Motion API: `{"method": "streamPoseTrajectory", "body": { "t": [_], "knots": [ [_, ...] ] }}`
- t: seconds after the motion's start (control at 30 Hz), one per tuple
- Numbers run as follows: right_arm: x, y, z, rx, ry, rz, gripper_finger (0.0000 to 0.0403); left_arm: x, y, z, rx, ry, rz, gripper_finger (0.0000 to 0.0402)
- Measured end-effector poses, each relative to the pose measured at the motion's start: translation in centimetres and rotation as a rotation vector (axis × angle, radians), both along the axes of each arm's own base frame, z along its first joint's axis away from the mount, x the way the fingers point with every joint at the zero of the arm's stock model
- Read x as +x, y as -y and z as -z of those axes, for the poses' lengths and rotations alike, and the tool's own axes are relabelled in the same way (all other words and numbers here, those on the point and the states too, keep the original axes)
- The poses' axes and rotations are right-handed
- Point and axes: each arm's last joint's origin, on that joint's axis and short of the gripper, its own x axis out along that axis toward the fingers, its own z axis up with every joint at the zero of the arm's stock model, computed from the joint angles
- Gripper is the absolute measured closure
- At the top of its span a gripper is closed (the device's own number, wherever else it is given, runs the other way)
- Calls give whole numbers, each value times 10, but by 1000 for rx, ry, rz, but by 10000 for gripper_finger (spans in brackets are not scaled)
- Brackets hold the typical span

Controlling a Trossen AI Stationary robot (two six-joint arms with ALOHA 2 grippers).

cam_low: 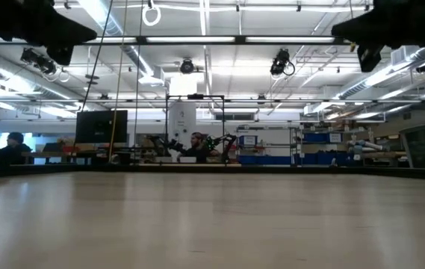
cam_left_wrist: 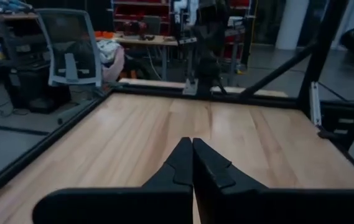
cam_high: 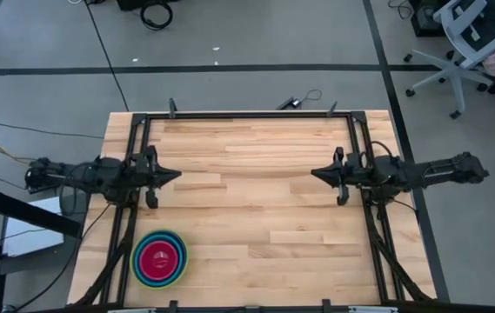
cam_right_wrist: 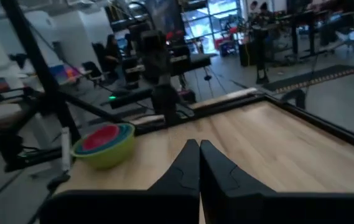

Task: Nest bowls inside each other
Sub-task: Return to Home Position

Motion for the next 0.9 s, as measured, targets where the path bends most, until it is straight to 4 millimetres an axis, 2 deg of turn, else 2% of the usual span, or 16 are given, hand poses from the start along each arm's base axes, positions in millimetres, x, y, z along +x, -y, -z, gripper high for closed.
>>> {"method": "streamPoseTrajectory", "body": {
  "t": [0.13, 0.27, 0.37, 0.57, 0.77, 0.9],
  "knots": [
    [0, 9, 8, -9, -22, 39, 402, -5, -1, 6, -1, 1, -2, 400],
    [-6, 13, 6, -22, -23, 28, 402, -23, -4, -3, -1, 78, -1, 400],
    [-14, 14, 9, -3, -53, 23, 402, -33, -6, -1, -29, 87, -2, 400],
    [-23, 13, 17, 49, -29, 19, 402, -31, -5, 4, 12, 25, 11, 400],
    [-19, 11, 38, 110, 39, -40, 402, -33, -6, 3, 27, 36, -14, 400],
    [-19, 11, 39, 91, 36, -55, 402, -33, -6, 4, 29, 30, -14, 400]
  ]
}}
